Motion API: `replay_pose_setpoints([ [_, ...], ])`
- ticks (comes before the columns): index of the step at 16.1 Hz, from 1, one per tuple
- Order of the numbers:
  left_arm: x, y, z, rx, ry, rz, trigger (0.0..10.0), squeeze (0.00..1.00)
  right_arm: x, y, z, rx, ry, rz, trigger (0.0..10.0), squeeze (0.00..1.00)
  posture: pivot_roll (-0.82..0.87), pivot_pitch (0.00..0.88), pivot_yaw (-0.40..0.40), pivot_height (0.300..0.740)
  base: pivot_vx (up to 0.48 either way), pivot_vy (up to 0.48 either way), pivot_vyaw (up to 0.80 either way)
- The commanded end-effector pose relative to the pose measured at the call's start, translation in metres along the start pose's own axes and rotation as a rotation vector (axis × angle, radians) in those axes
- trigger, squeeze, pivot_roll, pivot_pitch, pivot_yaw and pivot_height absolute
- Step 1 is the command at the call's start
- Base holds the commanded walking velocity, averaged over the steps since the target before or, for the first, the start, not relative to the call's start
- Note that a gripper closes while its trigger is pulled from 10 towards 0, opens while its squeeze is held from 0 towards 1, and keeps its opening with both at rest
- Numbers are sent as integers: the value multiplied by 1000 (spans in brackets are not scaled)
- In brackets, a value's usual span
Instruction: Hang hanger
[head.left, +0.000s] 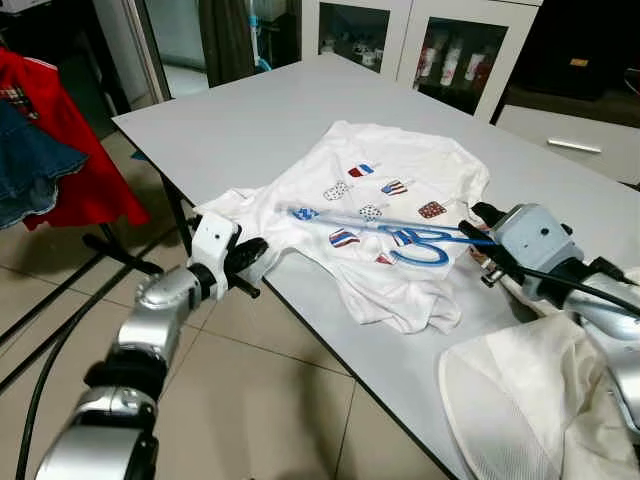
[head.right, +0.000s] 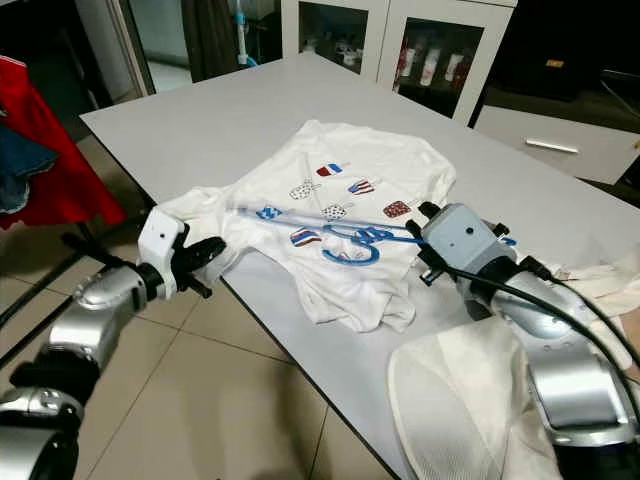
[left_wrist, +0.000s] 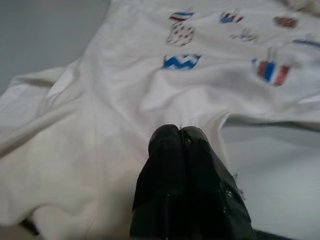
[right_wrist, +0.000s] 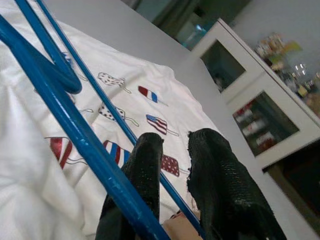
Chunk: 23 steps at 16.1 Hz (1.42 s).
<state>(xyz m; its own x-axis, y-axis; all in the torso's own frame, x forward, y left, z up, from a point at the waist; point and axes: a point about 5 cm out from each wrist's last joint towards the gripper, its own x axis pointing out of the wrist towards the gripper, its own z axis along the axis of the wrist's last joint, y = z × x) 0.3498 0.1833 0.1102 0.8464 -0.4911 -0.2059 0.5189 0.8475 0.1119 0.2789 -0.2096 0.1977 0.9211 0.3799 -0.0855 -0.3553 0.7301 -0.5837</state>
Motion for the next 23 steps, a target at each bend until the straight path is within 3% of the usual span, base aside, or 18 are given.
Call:
replay_pose_setpoints([
  [1, -1, -1, -4, 17, -6, 35, 10000, 0, 1, -5, -3, 13, 15, -48, 10000, 0, 37, 86, 2, 740, 0, 0, 0],
  [2, -2, -2, -6, 45, -31, 98, 10000, 361, 4, -7, -8, 67, 27, -108, 10000, 0, 38, 87, 2, 740, 0, 0, 0],
  [4, -2, -2, -7, 53, -40, 128, 10000, 361, 4, -7, -9, 91, 29, -128, 10000, 0, 39, 87, 0, 740, 0, 0, 0],
  [5, -4, -1, 2, -6, -157, 271, 10000, 0, 8, -3, -13, 164, 22, -187, 10000, 0, 47, 88, -4, 740, 0, 0, 0],
  [7, -9, -4, 6, -75, -261, 394, 10000, 0, 12, 3, -16, 221, 16, -221, 10000, 0, 52, 89, -5, 740, 0, 0, 0],
  [8, -13, -13, 5, -31, -293, 418, 10000, 0, 13, 6, -18, 232, 16, -227, 10000, 0, 55, 92, -5, 740, 0, 0, 0],
  [10, -15, -27, -1, -57, -309, 387, 10000, 0, 14, 8, -19, 238, 18, -229, 10000, 0, 59, 95, -6, 740, 0, 0, 0],
  [11, -15, -34, -5, -58, -302, 384, 10000, 769, 15, 9, -19, 242, 19, -231, 10000, 0, 62, 98, -6, 740, 0, 0, 0],
  [12, -16, -37, -6, -64, -303, 382, 10000, 1000, 15, 10, -20, 243, 19, -232, 10000, 0, 63, 101, -5, 740, 0, 0, 0],
  [14, -20, -51, -6, -105, -342, 353, 10000, 1000, 16, 10, -20, 246, 16, -237, 10000, 0, 67, 109, -6, 740, 0, 0, 0],
  [17, -27, -65, -9, -69, -330, 308, 10000, 1000, 15, 9, -20, 244, 15, -240, 10000, 0, 69, 114, -5, 740, 0, 0, 0],
  [23, -33, -68, -15, -54, -264, 313, 10000, 1000, 17, 12, -19, 247, 9, -239, 10000, 0, 85, 127, -4, 740, 0, 0, 0],
])
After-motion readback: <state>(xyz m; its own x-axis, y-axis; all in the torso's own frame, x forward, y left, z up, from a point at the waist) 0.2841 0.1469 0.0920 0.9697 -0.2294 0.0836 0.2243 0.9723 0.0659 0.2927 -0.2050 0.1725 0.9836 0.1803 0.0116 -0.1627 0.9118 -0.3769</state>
